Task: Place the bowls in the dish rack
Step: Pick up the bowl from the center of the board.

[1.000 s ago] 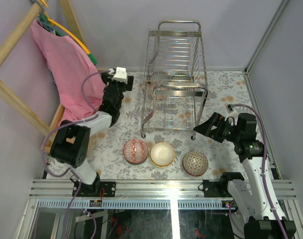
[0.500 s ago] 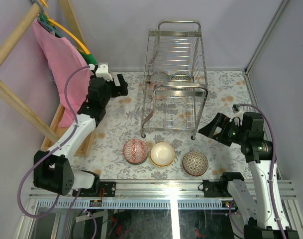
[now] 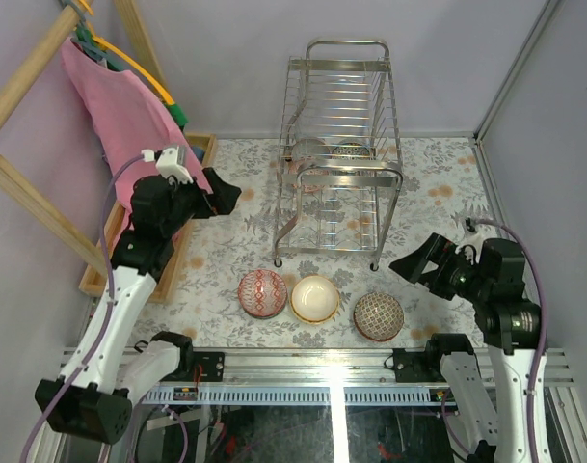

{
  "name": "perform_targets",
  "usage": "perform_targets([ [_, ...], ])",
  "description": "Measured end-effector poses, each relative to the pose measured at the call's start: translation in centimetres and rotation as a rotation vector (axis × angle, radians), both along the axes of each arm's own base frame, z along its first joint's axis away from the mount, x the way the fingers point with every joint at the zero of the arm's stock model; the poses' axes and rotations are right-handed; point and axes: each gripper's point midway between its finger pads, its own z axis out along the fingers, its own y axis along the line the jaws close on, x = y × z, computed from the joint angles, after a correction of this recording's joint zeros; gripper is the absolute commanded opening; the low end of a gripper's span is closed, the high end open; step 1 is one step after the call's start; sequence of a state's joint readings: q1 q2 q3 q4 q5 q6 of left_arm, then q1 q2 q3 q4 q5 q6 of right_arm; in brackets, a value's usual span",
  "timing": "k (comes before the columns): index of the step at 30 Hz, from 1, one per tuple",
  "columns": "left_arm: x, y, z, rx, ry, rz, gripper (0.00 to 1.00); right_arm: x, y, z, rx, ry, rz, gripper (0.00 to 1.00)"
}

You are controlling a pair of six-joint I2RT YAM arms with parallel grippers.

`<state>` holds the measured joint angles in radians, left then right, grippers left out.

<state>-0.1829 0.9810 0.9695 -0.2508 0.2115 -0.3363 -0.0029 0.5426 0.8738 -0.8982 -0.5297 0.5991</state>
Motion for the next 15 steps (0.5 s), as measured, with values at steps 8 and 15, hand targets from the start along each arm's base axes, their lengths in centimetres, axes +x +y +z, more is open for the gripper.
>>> perform_targets([
  [8, -4.5, -0.3, -1.5, -0.072, 0.049, -0.034, 1.00, 0.4, -1.1, 0.6, -0.051, 0.042, -0.053, 0.99],
  [15, -4.6, -2.5, -4.6, -0.136, 0.221, -0.123, 1.00, 0.8, -2.1, -1.0, -0.098, 0.109, -0.106, 0.99],
])
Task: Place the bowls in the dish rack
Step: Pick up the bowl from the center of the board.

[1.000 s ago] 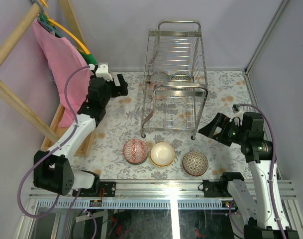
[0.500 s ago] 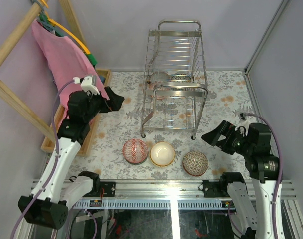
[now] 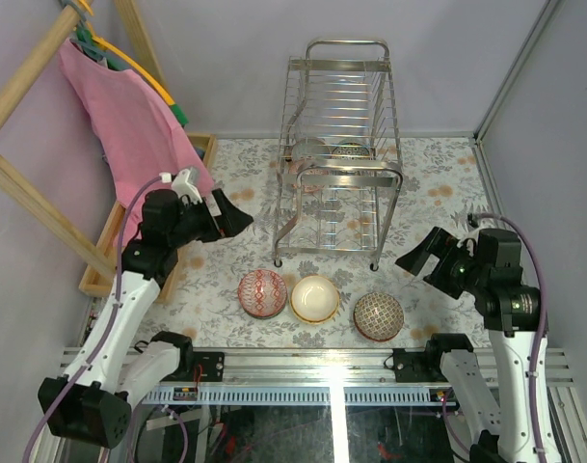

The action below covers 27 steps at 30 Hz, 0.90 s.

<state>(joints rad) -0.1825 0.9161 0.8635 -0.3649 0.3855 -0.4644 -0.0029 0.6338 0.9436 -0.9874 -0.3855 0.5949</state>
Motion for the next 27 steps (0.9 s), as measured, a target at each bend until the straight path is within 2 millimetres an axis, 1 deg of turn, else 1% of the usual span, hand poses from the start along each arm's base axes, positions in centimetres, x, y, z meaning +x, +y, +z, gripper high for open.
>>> perform_targets([
  [2, -0.6, -0.6, -1.2, -0.032, 0.044, -0.029, 1.00, -0.1, -0.1, 0.2, -0.004, -0.019, -0.004, 0.99],
  [4, -1.5, -1.0, -2.0, -0.060, 0.074, -0.042, 1.00, -0.1, -0.1, 0.5, -0.007, -0.043, -0.006, 0.99],
  [5, -2.0, -1.1, -2.2, -0.077, 0.083, -0.048, 1.00, -0.1, -0.1, 0.5, -0.008, -0.053, -0.005, 0.99],
  [7, -2.8, -1.5, -1.9, -0.114, 0.081, -0.061, 1.00, -0.1, -0.2, 0.0, -0.014, -0.045, 0.000, 1.00],
  [9, -3.1, -1.8, -1.2, -0.146, 0.071, -0.078, 1.00, 0.0, -0.2, -1.0, -0.025, -0.011, 0.010, 0.98],
  [10, -3.2, -2.1, -0.8, -0.164, 0.066, -0.089, 1.00, 0.0, -0.3, -1.5, -0.032, 0.009, 0.016, 0.95],
  [12, -3.3, -2.6, -0.5, -0.196, 0.073, -0.113, 1.00, 0.1, -0.3, -2.4, -0.040, 0.037, 0.025, 0.93],
  [15, -3.8, -3.4, -1.3, -0.249, 0.106, -0.153, 1.00, 0.1, -0.3, -3.7, -0.042, 0.056, 0.029, 0.88],
  [18, -5.1, -3.8, -2.2, -0.288, 0.135, -0.179, 1.00, 0.0, -0.3, -5.2, -0.042, 0.082, 0.036, 0.87],
  [19, -5.4, -3.9, -2.2, -0.298, 0.138, -0.185, 1.00, 0.0, -0.2, -5.8, -0.040, 0.096, 0.041, 0.86],
  [22, -6.0, -4.1, -1.3, -0.318, 0.118, -0.210, 1.00, -0.1, -0.2, -8.0, -0.037, 0.141, 0.047, 0.84],
  [24, -6.3, -4.1, -1.0, -0.320, 0.106, -0.216, 1.00, -0.4, 0.0, -9.0, -0.029, 0.166, 0.056, 0.82],
  [27, -6.6, -4.0, -0.7, -0.319, 0.094, -0.211, 1.00, -0.3, 0.2, -9.2, -0.025, 0.165, 0.069, 0.78],
])
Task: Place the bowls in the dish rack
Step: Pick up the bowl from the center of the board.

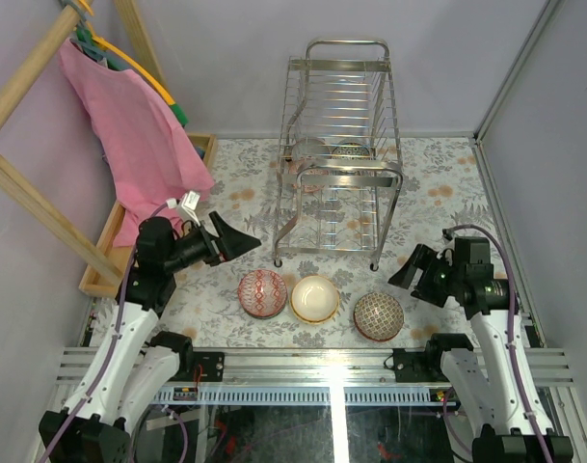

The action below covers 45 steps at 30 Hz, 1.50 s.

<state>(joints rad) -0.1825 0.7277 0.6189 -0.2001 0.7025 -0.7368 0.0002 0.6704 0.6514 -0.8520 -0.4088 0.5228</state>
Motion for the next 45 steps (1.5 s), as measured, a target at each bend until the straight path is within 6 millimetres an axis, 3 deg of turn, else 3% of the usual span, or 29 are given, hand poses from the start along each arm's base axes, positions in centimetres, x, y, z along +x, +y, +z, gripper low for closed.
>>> perform_targets([
  [8, 0.2, 0.6, -0.4, 0.044, 0.042, 0.042, 1.00, -0.2, 1.3, -1.2, -0.054, 0.042, 0.093, 0.76],
  [14, 0.5, 1.2, 0.6, 0.109, 0.032, 0.053, 1.00, -1.4, 2.6, -3.5, -0.186, 0.125, 0.183, 0.72],
  [18, 0.2, 1.5, 1.7, 0.132, -0.001, 0.059, 1.00, -1.6, 2.3, -4.4, -0.275, 0.143, 0.183, 0.64],
  [25, -0.6, 1.8, 1.7, 0.147, -0.008, 0.061, 1.00, -2.0, 1.6, -5.5, -0.397, 0.157, 0.179, 0.38],
  [32, -1.4, 2.1, 0.4, 0.160, 0.010, 0.066, 1.00, -2.3, 1.4, -5.7, -0.456, 0.157, 0.181, 0.15],
  [39, -1.6, 2.2, -0.6, 0.171, 0.036, 0.070, 1.00, -1.9, 2.3, -4.7, -0.457, 0.133, 0.181, 0.11],
  [45, -1.7, 2.3, -0.6, 0.175, 0.031, 0.071, 1.00, -1.7, 1.9, -3.9, -0.483, 0.114, 0.168, 0.03],
])
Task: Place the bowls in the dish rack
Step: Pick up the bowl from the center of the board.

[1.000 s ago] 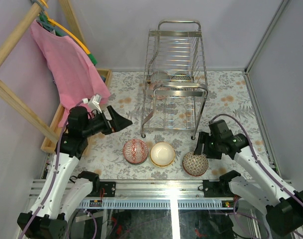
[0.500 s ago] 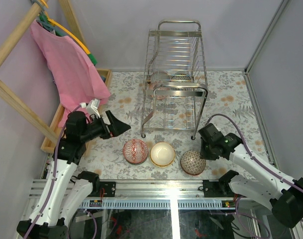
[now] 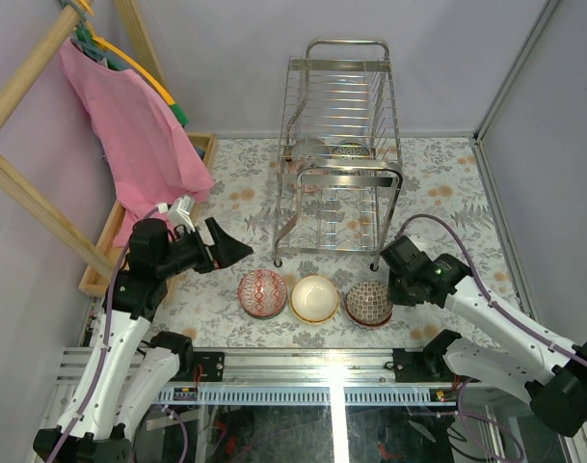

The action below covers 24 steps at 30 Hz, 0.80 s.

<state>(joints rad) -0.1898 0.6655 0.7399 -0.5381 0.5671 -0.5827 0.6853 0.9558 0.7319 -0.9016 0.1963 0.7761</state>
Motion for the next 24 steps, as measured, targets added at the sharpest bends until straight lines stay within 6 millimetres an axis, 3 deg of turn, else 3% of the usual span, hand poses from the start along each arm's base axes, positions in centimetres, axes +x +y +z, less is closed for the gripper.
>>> perform_targets([
  [16, -1.3, 0.6, 0.1, 0.020, -0.036, 0.008, 1.00, 0.4, 0.0, 3.2, 0.069, -0.117, 0.000, 0.00],
  [24, -1.5, 0.8, -0.6, 0.037, -0.023, 0.014, 1.00, 1.2, 0.5, 8.1, 0.170, -0.251, -0.008, 0.00],
])
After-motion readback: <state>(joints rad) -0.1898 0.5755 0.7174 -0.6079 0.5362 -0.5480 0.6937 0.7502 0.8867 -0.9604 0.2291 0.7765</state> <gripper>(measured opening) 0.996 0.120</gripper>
